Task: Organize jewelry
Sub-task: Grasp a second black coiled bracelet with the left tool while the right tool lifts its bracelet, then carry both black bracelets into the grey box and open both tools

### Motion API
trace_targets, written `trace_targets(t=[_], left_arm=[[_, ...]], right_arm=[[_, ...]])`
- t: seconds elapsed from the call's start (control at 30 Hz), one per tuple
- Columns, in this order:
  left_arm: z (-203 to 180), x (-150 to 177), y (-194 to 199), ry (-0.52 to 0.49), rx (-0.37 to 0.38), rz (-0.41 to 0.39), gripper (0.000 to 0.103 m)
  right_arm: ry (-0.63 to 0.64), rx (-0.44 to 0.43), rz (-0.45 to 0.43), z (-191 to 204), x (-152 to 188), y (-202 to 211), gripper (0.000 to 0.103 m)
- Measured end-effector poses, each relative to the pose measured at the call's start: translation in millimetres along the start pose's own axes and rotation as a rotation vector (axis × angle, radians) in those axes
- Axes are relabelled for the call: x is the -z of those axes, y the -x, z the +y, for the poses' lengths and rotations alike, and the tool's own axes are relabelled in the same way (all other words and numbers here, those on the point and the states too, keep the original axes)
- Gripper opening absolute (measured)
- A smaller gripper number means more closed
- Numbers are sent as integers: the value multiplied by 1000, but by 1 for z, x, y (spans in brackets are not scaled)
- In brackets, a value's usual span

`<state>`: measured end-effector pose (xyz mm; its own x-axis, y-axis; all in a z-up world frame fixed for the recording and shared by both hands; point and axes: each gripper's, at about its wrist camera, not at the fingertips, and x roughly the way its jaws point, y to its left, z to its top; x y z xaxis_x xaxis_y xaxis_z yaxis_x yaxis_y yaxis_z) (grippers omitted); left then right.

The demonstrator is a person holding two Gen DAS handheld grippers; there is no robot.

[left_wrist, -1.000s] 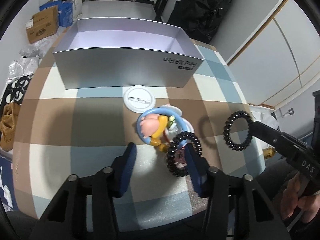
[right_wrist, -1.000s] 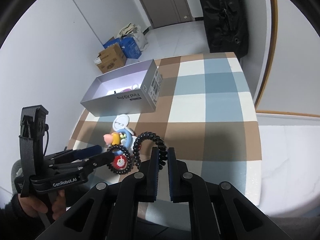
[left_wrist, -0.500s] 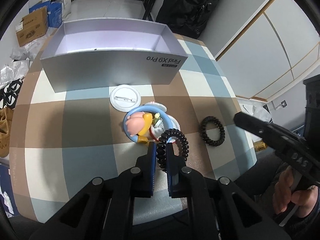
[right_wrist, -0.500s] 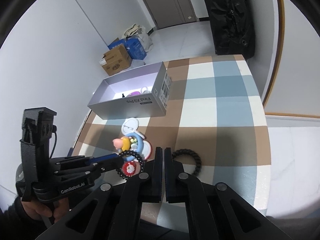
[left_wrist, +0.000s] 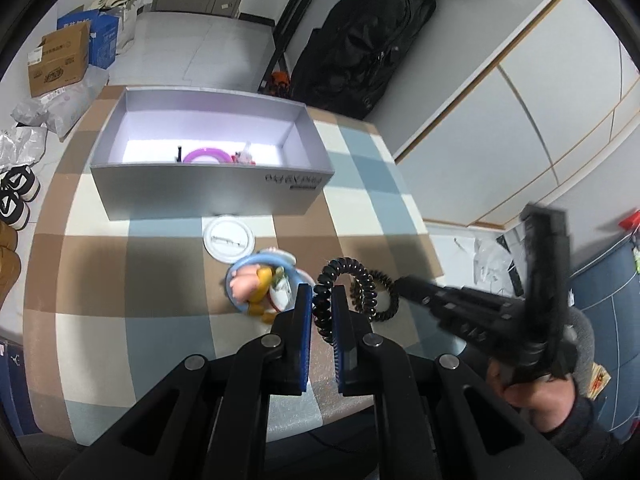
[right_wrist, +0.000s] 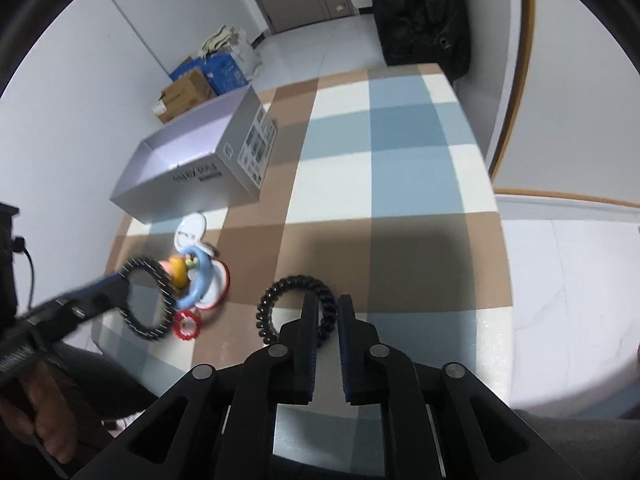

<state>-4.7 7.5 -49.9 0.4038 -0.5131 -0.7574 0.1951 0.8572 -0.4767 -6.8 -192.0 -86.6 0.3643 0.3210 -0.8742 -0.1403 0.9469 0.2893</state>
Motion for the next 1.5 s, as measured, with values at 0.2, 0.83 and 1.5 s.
trace_targets(t=[0.2, 0.83, 1.5], left_arm=[[7, -7, 2, 30, 9, -20, 5], [21, -41, 24, 107, 31, -138, 5], [62, -90, 5, 216, -80, -193, 5]], right_arm=[[69, 69, 4, 10, -1, -12, 21], [174, 29, -134, 46, -16, 14, 8], [156, -147, -194, 84, -115, 8, 8]])
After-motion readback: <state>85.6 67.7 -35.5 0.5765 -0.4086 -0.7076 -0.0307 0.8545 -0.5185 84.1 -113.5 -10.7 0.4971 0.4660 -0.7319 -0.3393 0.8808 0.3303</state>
